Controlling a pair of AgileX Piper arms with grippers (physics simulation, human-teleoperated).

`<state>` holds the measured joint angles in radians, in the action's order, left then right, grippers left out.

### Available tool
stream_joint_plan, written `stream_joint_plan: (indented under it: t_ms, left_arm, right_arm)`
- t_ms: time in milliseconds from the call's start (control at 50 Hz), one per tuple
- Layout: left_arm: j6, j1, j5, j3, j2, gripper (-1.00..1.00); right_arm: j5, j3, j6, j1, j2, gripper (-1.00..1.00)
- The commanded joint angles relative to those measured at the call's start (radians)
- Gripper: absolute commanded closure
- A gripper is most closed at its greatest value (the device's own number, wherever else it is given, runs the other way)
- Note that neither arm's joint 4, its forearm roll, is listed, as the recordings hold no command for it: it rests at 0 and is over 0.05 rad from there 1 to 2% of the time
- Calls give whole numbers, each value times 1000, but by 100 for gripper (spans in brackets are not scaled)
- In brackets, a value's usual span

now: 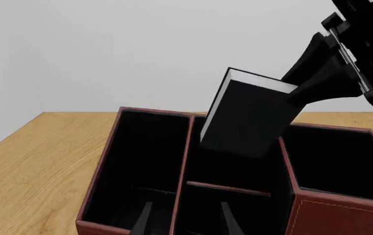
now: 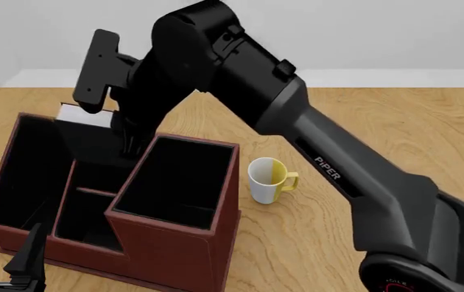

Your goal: Pick up the book and place it in the front compartment of the caddy.

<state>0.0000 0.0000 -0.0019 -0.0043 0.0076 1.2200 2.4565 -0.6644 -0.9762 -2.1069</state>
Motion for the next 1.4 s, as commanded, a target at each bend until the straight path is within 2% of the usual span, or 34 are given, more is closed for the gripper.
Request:
stream_joint_plan:
  t_ms: [20, 260, 720, 740, 860, 1400]
  left_arm:
    - [0, 0, 0, 0, 0, -100]
    - [0, 0, 0, 0, 0, -100]
    - [0, 0, 0, 0, 0, -100]
    - [0, 0, 0, 0, 0, -100]
    - [0, 0, 0, 0, 0, -100]
    - [0, 0, 0, 0, 0, -100]
  right_arm:
    - [0, 25, 5, 19, -46, 100]
    - [0, 68, -28, 42, -99, 100]
    - [0, 135, -55, 67, -176, 100]
    - [0, 137, -57, 72, -181, -100]
    - [0, 152, -70, 82, -192, -100]
    - [0, 134, -68, 78, -157, -100]
